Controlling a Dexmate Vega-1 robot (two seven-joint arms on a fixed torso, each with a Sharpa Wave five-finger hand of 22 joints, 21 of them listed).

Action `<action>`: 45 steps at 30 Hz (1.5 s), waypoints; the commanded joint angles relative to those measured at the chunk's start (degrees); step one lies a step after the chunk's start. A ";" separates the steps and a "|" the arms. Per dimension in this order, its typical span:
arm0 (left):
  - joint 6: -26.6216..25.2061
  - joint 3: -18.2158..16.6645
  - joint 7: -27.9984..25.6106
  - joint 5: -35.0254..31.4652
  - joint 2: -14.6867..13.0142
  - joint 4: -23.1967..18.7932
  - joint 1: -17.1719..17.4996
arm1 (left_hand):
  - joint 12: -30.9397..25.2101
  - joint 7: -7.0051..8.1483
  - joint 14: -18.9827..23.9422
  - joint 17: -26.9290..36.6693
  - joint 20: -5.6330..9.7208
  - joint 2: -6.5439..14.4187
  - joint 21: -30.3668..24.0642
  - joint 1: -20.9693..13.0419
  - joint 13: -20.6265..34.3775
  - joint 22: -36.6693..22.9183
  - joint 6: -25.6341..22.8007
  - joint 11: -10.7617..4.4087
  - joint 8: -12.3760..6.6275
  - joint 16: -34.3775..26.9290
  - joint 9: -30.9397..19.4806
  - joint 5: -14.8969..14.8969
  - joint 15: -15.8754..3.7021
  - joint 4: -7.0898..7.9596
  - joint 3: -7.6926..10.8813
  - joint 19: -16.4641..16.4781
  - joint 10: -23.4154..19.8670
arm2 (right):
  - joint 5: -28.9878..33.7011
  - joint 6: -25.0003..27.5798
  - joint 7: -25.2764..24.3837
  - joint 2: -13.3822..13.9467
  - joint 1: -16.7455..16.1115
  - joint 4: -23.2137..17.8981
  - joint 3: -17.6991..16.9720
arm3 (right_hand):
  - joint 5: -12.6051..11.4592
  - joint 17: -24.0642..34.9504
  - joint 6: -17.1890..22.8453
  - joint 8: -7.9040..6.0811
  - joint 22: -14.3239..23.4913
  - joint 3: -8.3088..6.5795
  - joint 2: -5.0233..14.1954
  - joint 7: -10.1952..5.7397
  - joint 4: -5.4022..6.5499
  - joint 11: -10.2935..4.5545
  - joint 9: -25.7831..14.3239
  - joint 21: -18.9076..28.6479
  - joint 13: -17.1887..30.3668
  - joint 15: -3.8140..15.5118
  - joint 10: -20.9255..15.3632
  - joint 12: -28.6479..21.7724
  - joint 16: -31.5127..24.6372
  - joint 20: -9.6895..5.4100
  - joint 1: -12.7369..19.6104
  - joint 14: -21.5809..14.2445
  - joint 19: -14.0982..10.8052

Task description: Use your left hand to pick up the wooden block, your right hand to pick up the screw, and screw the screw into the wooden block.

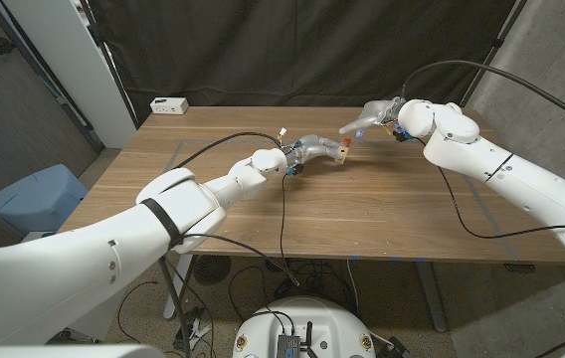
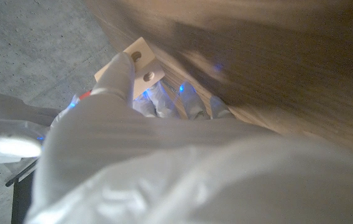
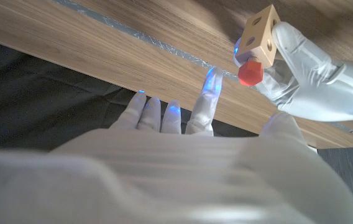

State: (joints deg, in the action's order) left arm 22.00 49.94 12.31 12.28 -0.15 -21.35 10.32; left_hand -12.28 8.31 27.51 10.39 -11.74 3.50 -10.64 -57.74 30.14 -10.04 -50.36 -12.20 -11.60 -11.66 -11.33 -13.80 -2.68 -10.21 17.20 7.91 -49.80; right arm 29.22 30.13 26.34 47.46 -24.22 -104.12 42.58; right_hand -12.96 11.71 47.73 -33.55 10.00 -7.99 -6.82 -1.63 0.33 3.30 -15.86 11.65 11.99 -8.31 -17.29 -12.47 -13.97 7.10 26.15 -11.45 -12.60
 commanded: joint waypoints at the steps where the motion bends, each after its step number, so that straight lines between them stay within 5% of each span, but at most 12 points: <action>1: -0.42 0.08 -0.73 0.26 0.10 0.10 -0.23 | -0.39 -0.17 -0.10 0.20 -0.37 1.09 -0.48 0.30 0.16 -0.03 -0.53 -0.03 -0.33 -0.05 -0.32 -0.24 -1.73 1.33 1.88 0.10 -0.42 | -5.79 2.28 -5.92 0.67 -3.80 -1.87 -3.98 | -0.28 0.02 -1.61 0.67 0.21 0.18 0.38 0.35 -0.09 0.76 -0.05 -0.05 0.16 -0.45 -0.11 0.35 0.28 0.88 -0.08 0.08 -0.19; 20: 0.00 -0.44 -1.73 0.78 0.42 0.19 -0.73 | -0.44 -0.23 -0.08 0.21 -0.39 0.96 -0.46 0.50 0.14 -0.03 -0.61 -0.10 -0.32 -0.06 -0.32 -0.22 -1.78 1.40 1.79 0.08 -0.55 | -17.67 3.74 -20.47 0.17 -11.00 -3.41 -10.17 | -0.16 -0.22 -5.54 2.73 0.19 -0.34 1.80 1.84 -0.41 1.56 0.66 0.06 0.27 -0.41 -0.14 0.46 0.64 1.23 0.33 -0.20 -0.72; 26: -0.72 -0.40 -2.21 0.93 0.72 0.30 -1.20 | -0.44 -0.11 0.00 0.23 -0.38 0.97 -0.46 0.61 0.11 -0.03 -0.72 -0.15 -0.36 -0.10 -0.31 -0.21 -1.71 1.46 1.76 0.09 -0.61 | -21.77 2.39 -24.33 -0.45 -12.70 -2.81 -11.83 | 0.15 -0.37 -7.03 3.92 0.16 -0.51 2.39 2.69 -0.75 2.20 1.29 0.68 0.35 -0.55 0.04 0.55 0.91 4.24 0.48 -0.43 -2.96; 45: -4.36 -0.10 -4.56 2.18 2.04 0.66 -2.43 | -0.44 -0.11 -0.05 0.23 -0.36 0.89 -0.46 0.62 0.06 -0.03 -0.81 -0.16 -0.38 -0.09 -0.31 -0.19 -1.89 1.42 1.72 0.10 -0.67 | -34.88 -3.83 -35.09 -3.07 -19.00 -0.76 -17.90 | 0.75 -0.45 -10.61 6.43 0.07 -0.57 3.05 4.70 -1.16 3.69 2.21 0.97 0.41 -0.67 0.66 0.69 1.18 4.96 0.39 -0.85 -5.58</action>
State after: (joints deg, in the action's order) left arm 19.72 49.62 9.05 13.76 1.11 -20.87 8.58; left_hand -12.37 8.25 27.51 10.54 -11.78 3.50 -10.64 -57.71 30.12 -9.78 -50.38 -12.20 -11.46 -11.66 -11.34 -13.81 -2.68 -10.21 17.20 7.91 -50.02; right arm 1.78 30.16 -3.18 45.88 -39.64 -106.12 28.16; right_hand -12.27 11.18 37.46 -27.46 9.99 -8.49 -4.20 2.96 -0.63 6.61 -13.59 12.38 12.12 -8.49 -16.65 -11.98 -12.90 12.18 26.41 -12.08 -17.53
